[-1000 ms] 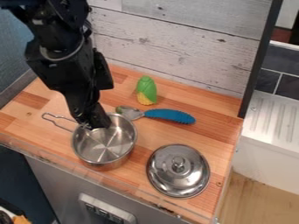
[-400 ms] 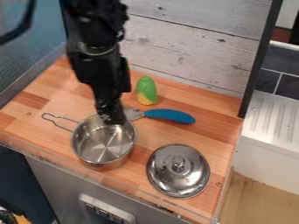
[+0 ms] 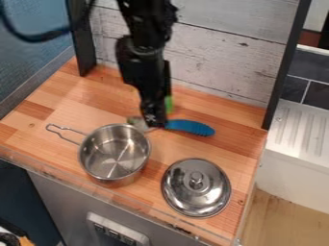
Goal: Move the blue spoon to the upper side of the silver pot
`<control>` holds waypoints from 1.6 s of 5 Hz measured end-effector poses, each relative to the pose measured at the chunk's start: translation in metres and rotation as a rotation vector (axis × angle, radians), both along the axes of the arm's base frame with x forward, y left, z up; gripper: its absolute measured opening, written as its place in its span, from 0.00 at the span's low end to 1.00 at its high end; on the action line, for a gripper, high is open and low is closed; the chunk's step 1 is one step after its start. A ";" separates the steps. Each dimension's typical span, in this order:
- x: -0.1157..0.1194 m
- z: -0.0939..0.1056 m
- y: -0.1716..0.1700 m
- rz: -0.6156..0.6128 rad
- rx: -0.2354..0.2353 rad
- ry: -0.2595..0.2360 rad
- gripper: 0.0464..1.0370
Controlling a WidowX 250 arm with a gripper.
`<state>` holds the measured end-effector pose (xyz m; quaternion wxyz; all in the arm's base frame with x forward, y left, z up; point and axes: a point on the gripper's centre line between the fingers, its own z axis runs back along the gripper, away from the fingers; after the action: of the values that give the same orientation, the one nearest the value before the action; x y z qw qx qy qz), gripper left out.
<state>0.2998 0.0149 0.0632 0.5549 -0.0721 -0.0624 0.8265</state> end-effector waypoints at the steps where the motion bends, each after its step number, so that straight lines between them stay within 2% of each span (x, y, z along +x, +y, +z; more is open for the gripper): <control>1: 0.018 -0.022 -0.007 -0.005 0.038 0.030 0.96; 3: 0.039 -0.047 -0.019 0.010 0.047 0.061 0.96; 4: 0.041 -0.060 -0.023 0.007 0.055 0.106 0.96; 5: 0.042 -0.067 -0.026 0.007 0.050 0.125 0.93; 7: 0.041 -0.068 -0.029 0.005 0.055 0.123 0.40; 8: 0.035 -0.068 -0.030 -0.021 0.053 0.133 0.39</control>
<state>0.3346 -0.0149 -0.0048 0.5683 -0.0031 -0.0466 0.8215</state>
